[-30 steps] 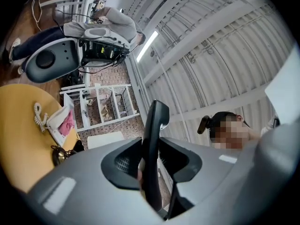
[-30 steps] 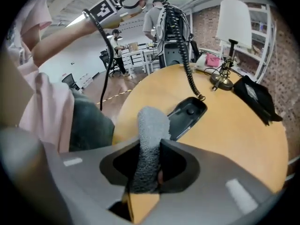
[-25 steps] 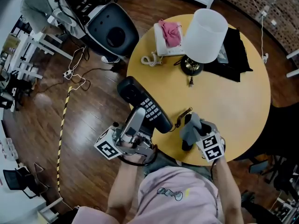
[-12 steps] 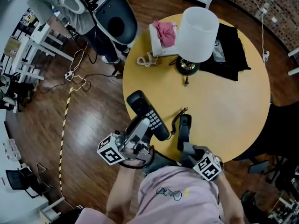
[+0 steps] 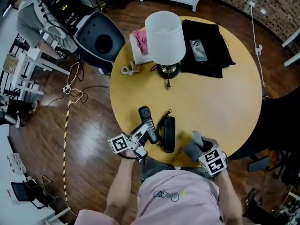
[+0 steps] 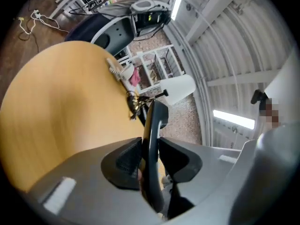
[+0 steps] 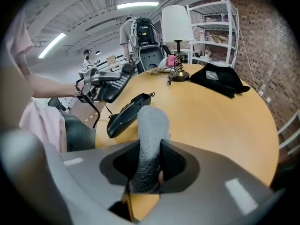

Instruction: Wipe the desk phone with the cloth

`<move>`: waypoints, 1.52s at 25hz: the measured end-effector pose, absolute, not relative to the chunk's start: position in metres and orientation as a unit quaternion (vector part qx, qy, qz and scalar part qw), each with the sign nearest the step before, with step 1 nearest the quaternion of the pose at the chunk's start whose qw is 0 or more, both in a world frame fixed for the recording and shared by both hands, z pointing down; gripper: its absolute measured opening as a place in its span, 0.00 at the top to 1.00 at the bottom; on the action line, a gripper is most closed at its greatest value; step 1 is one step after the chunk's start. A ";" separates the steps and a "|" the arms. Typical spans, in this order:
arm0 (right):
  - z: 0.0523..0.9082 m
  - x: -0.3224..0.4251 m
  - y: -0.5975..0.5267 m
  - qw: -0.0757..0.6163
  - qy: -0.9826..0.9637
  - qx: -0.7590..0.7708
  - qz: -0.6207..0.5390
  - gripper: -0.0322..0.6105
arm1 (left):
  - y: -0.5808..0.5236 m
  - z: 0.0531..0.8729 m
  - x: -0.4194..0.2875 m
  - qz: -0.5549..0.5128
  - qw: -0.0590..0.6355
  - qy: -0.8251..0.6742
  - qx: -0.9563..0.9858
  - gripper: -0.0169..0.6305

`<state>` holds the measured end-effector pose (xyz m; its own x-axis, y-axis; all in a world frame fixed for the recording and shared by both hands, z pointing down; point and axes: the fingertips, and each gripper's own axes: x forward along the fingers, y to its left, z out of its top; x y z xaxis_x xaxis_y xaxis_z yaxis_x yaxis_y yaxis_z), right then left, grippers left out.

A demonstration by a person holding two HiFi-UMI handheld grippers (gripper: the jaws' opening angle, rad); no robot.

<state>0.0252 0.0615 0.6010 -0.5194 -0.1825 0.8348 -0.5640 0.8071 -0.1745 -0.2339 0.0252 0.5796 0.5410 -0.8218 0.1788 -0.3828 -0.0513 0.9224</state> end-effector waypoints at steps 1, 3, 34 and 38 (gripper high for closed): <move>0.601 0.027 0.061 0.435 -0.846 0.218 0.219 0.78 | 0.025 0.590 -0.227 -0.180 0.548 -0.431 0.694 0.79; 0.602 0.030 0.064 0.433 -0.847 0.212 0.223 0.78 | 0.026 0.604 -0.213 -0.146 0.579 -0.425 0.680 0.79; 0.594 0.061 0.056 0.373 -0.864 0.238 0.242 0.78 | 0.064 0.662 -0.100 0.535 0.297 -0.551 0.567 0.41; 0.590 0.060 0.059 0.363 -0.865 0.243 0.246 0.78 | 0.067 0.654 -0.103 0.460 0.333 -0.545 0.617 0.51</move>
<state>0.0603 0.0586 0.5905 -0.6184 -0.2410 0.7480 -0.5986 0.7611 -0.2497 -0.1026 0.0672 0.6542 -0.0170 -0.3652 0.9308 -0.9788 -0.1841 -0.0901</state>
